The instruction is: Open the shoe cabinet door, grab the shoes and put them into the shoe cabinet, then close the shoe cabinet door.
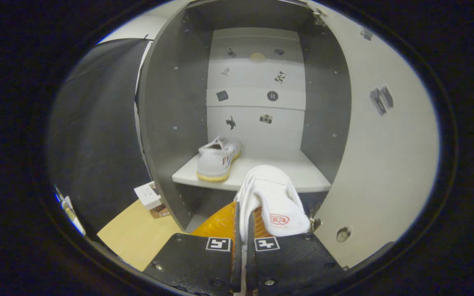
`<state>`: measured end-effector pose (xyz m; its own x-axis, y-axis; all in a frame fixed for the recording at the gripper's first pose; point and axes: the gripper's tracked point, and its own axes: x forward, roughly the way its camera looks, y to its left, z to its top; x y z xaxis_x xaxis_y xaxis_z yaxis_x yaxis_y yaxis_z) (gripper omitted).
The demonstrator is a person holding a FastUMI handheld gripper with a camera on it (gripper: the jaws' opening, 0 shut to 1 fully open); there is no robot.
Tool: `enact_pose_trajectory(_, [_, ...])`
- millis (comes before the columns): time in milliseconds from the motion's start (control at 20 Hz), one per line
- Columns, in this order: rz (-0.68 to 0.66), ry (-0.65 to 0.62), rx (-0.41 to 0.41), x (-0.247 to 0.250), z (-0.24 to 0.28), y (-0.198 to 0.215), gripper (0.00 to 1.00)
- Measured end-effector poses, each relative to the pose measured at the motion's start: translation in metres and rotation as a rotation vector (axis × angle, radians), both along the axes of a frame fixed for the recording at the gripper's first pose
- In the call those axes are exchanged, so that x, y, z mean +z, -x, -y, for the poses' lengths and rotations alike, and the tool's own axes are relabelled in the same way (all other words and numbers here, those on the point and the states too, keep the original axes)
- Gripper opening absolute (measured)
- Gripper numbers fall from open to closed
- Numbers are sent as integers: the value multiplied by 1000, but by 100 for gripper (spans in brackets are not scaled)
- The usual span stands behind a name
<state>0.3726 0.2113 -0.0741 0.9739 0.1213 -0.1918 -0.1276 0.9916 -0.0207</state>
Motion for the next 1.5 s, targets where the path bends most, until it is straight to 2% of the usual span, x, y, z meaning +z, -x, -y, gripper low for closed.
enact_pose_trajectory(200, [54, 32, -31, 48, 4, -57, 8])
enact_pose_trajectory(350, [50, 34, -38, 64, 0, -100, 8])
enact_pose_trajectory(500, [31, 61, -48, 64, 0, -138, 8])
enact_pose_trajectory(700, [-63, 57, -39, 45, -3, -179, 8])
enact_pose_trajectory(850, [-127, 97, -50, 32, -2, -192, 8])
enact_pose_trajectory(1200, [-276, 66, -31, 8, -11, -205, 9])
enact_pose_trajectory(1350, [-302, 113, -39, 7, -13, -204, 11])
enact_pose_trajectory(1500, [-310, 103, -40, 6, -9, -201, 15])
